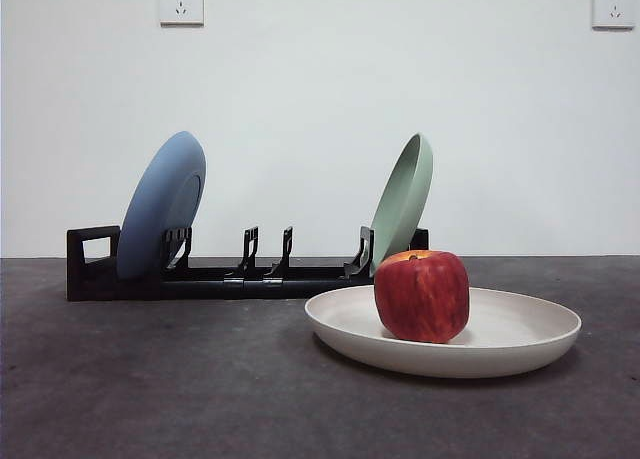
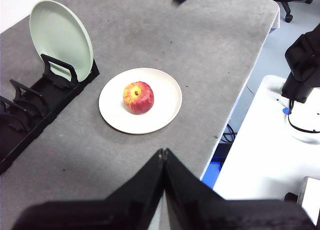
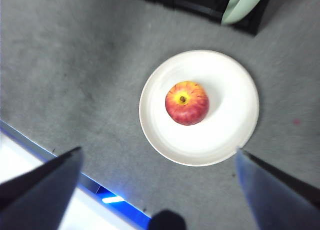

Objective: Take the yellow plate from the plate rack,put the plate on the table,take the apple from the table,put the apple in the plate

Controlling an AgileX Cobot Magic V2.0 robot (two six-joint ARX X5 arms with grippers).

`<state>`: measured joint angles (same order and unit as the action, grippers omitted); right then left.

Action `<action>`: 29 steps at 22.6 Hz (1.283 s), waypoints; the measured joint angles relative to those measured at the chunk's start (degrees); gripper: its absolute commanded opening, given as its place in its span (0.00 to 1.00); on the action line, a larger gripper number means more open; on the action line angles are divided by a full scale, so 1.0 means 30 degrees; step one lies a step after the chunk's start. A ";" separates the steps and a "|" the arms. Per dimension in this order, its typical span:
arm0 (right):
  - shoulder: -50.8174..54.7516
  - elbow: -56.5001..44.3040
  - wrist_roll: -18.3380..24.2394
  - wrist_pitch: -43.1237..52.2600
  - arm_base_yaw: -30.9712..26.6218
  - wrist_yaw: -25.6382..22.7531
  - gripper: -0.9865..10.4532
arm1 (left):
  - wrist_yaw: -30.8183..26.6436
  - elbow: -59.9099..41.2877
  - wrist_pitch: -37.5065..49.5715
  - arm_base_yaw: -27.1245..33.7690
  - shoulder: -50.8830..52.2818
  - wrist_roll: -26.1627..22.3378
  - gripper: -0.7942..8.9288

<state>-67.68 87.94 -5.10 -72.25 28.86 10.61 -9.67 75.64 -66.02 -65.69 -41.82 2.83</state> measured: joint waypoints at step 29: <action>0.1472 0.0546 0.0146 -0.1749 0.0000 -0.3402 0.09 | 0.2900 -0.3636 0.4889 0.8859 0.0277 -0.4517 0.08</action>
<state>-63.26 89.58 -4.67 -77.49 28.86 0.40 -0.97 64.73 -51.35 -39.11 -40.99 -10.72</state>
